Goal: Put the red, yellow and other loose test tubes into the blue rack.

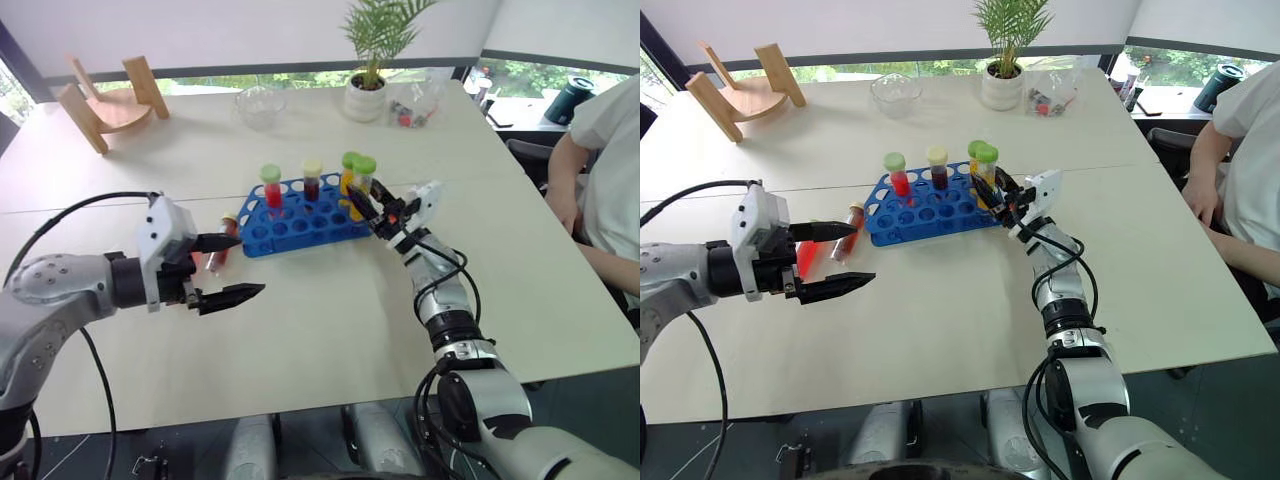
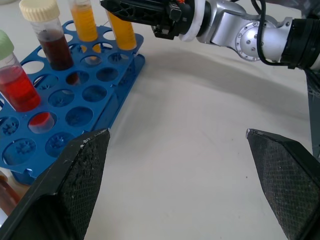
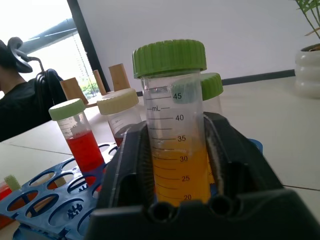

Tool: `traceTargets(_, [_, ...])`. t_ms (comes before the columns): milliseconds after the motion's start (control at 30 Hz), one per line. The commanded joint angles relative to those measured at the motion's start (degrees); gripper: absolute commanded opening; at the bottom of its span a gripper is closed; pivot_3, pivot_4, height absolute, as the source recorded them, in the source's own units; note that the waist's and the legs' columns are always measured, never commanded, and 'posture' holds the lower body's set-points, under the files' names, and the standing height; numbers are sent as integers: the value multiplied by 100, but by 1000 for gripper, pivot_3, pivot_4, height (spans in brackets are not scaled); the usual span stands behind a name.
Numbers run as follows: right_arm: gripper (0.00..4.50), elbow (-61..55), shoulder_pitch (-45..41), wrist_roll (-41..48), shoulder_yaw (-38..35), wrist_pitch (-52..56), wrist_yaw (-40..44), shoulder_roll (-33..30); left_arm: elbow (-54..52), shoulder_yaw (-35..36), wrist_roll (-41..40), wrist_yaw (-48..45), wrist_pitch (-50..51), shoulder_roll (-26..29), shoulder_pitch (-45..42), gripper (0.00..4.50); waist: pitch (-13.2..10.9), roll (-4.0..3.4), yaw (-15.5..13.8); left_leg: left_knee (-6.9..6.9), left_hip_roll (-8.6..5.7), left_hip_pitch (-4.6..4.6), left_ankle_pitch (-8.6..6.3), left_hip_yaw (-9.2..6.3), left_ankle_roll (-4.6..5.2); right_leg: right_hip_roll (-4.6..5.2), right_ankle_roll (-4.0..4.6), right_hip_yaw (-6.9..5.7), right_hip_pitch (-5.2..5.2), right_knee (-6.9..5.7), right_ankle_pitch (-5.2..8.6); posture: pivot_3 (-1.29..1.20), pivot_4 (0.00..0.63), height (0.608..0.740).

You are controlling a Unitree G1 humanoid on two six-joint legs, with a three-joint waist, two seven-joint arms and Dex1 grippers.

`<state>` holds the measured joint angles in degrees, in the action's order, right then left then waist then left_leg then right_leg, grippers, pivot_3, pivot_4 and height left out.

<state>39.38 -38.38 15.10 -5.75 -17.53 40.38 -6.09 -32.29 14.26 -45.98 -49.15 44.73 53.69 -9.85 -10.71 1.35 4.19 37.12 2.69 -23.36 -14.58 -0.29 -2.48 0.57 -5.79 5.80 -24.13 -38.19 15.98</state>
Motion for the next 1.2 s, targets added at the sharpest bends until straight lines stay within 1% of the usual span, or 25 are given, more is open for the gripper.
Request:
traceTargets(33, [3697, -278, 165, -92, 154, -41, 119, -57, -122, 57, -78, 279, 83, -101, -99, 4500, 0, 0, -5, -1, 0, -1, 0, -1, 0, 0, 0, 0, 0, 0, 0, 0, 150, 740])
traceTargets(67, [4160, -448, 255, -139, 197, 11, 118, -129, -135, 37, -32, 421, 123, -132, -124, 4500, 0, 0, -8, -1, 0, -1, 0, -1, 0, 0, 0, 0, 0, 0, 0, 0, 150, 740])
traceTargets(100, [4440, -624, 344, -185, 232, 81, 102, -205, -138, -2, 50, 571, 163, -154, -160, 4500, -1, -1, -21, -2, 0, -2, 0, -2, 0, 0, 0, 0, 0, 1, 0, 0, 150, 740])
traceTargets(200, [4440, -1613, 725, -337, 444, 690, 196, -664, -7, -237, 537, 1171, 279, -191, -415, 4500, -2, -3, -60, 4, -7, -6, 1, -5, -1, 7, -1, -1, 0, 1, 0, 0, 150, 740])
traceTargets(267, [4440, -2855, 1041, -198, 629, 1855, 641, -1400, 259, -376, 523, 1774, 1045, -271, -940, 4500, -4, -7, -100, 10, -11, -6, 1, -4, -2, 10, -3, 1, 3, 1, -1, 0, 150, 740])
traceTargets(300, [4440, -3333, 1131, -29, 674, 2391, 827, -1690, 379, -457, 554, 1984, 1349, -305, -1170, 4500, -4, -7, -123, 12, -14, -8, 2, -9, -3, 10, -4, 0, 4, 0, -1, 0, 150, 740])
traceTargets(333, [4440, -3876, 1160, 241, 685, 3011, 1132, -2132, 594, -615, 655, 2239, 1809, -319, -1500, 4500, -4, -7, -140, 14, -15, -8, 2, -9, -3, 9, -5, 0, 4, 0, -1, 0, 150, 740])
traceTargets(367, [4440, -4213, 1158, 443, 684, 3430, 1305, -2408, 744, -733, 744, 2397, 2112, -334, -1728, 4500, -4, -7, -153, 15, -14, -7, 2, -10, -3, 7, -5, 0, 4, -1, -1, 0, 150, 740])
traceTargets(400, [4440, -4633, 1149, 676, 727, 3748, 1785, -2891, 985, -884, 839, 2568, 2553, -362, -2021, 4500, -5, -8, -144, 14, -14, -5, 2, -12, -2, 4, -5, 0, 7, 0, -1, 0, 150, 740])
traceTargets(467, [4440, -5090, 1054, 918, 792, 3995, 2366, -3453, 1364, -1031, 902, 2713, 3130, -471, -2407, 4500, -4, -7, -115, 8, -12, 2, 1, -12, -1, -1, -6, 0, 10, 2, 0, 0, 150, 740])
traceTargets(567, [4440, -5401, 631, 1080, 867, 4026, 2994, -3938, 2132, -1262, 1050, 2806, 3791, -710, -2994, 4500, -5, -7, -67, 5, -9, 3, 1, -18, 0, -7, -5, -3, 12, 3, 1, 0, 150, 740])
traceTargets(633, [4440, -5461, 409, 1159, 885, 4091, 3156, -4024, 2464, -1477, 1165, 2742, 3909, -770, -3284, 4500, -6, -4, -49, 9, -9, -1, 1, -19, 0, -7, -5, -5, 10, 2, 1, 0, 150, 740])
traceTargets(733, [4440, -5480, 243, 1160, 936, 4116, 3183, -3992, 2895, -1636, 1312, 2757, 4104, -938, -3610, 4500, -5, -3, -54, 10, -11, -3, 1, -19, 0, -3, -6, -6, 12, 4, 1, 0, 150, 740])
traceTargets(767, [4440, -5515, 206, 1178, 934, 4146, 3170, -3985, 3056, -1821, 1379, 2744, 4226, -963, -3745, 4500, -5, -3, -62, 10, -11, -5, 1, -19, 0, -2, -6, -7, 11, 6, 1, 0, 150, 740])
traceTargets(833, [4440, -5635, 220, 1255, 886, 4248, 3116, -3981, 3334, -1966, 1474, 2733, 4268, -1117, -3857, 4500, -5, -3, -88, 10, -13, -7, 1, -19, -1, 0, -6, -7, 9, 6, 1, 0, 150, 740])
traceTargets(1033, [4440, -5770, 399, 1287, 774, 4257, 3028, -4013, 4084, -2083, 1837, 2732, 3977, -1548, -4075, 4500, -5, -3, -170, 13, -15, -7, 2, -19, -1, 3, -6, -6, 9, 5, 1, 0, 150, 740])
traceTargets(1200, [4440, -5902, 464, 1369, 748, 4353, 2932, -4034, 4828, -2112, 2272, 2806, 3451, -1885, -4291, 4500, -5, -3, -186, 18, -17, -7, 2, -18, -2, 5, -7, -7, 11, 3, 1, 0, 150, 740])
